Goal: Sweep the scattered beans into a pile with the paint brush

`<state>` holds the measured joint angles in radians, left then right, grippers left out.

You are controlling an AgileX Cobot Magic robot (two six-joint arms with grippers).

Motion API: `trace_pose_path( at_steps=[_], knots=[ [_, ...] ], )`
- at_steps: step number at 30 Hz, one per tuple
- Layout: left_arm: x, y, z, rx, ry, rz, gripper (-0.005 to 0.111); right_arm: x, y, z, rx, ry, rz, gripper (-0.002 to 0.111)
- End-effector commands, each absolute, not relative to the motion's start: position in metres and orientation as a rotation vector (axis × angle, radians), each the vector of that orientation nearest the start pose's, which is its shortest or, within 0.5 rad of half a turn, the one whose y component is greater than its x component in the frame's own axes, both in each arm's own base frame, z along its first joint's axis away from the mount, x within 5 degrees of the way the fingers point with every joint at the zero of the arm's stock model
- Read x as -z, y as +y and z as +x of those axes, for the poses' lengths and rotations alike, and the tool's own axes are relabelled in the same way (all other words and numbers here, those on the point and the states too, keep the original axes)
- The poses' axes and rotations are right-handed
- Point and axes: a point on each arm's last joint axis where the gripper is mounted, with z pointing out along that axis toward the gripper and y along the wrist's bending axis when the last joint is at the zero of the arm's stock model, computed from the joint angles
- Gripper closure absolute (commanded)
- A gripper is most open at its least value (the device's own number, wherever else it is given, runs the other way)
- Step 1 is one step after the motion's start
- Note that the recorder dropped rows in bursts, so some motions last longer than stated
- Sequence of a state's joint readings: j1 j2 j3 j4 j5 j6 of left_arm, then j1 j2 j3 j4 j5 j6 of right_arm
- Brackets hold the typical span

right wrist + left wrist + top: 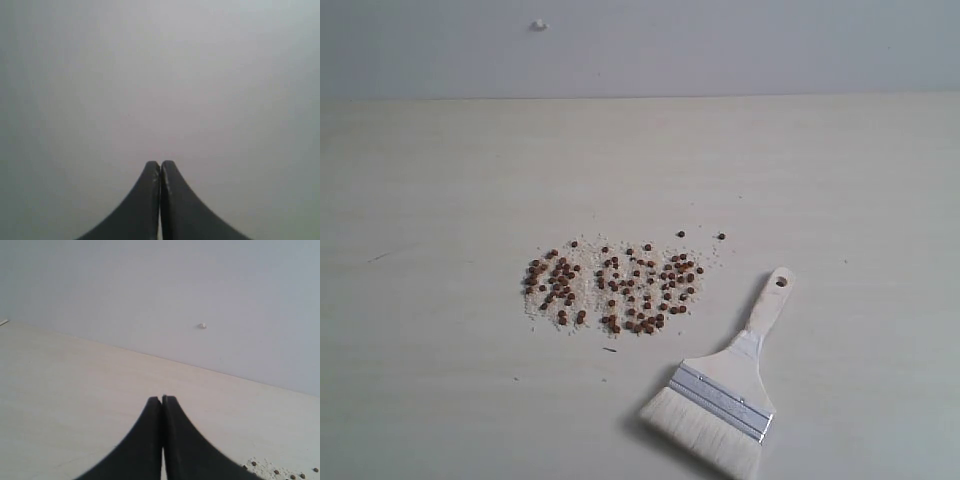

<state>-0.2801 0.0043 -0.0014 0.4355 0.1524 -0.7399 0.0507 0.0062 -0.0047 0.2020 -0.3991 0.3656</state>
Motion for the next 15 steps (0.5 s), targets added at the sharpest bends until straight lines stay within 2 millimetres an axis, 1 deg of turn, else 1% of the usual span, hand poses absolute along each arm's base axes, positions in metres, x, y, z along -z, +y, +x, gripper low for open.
trace_pose_path(
  at_steps=[1,3,4,8,11,15],
  knots=[
    [-0.201,-0.01,0.056,0.405,1.633,-0.077,0.107,-0.248,-0.006,0.046,-0.542,1.028,0.385,0.108],
    [-0.201,-0.01,0.056,0.405,1.633,-0.077,0.107,-0.249,-0.007,0.045,-0.488,1.023,0.358,0.108],
    [-0.201,-0.01,0.056,0.404,1.633,-0.075,0.107,-0.249,-0.008,0.048,-0.454,1.053,0.36,0.108],
    [-0.201,-0.01,0.056,0.404,1.633,-0.075,0.107,-0.262,-0.008,0.06,-0.371,1.131,0.34,0.108],
    [-0.201,-0.01,0.056,0.404,1.633,-0.075,0.107,-0.265,-0.007,0.075,-0.359,1.221,0.361,0.108],
    [-0.201,-0.01,0.056,0.405,1.633,-0.077,0.107,-0.276,-0.005,0.106,-0.336,1.358,0.377,0.108]
  ],
)
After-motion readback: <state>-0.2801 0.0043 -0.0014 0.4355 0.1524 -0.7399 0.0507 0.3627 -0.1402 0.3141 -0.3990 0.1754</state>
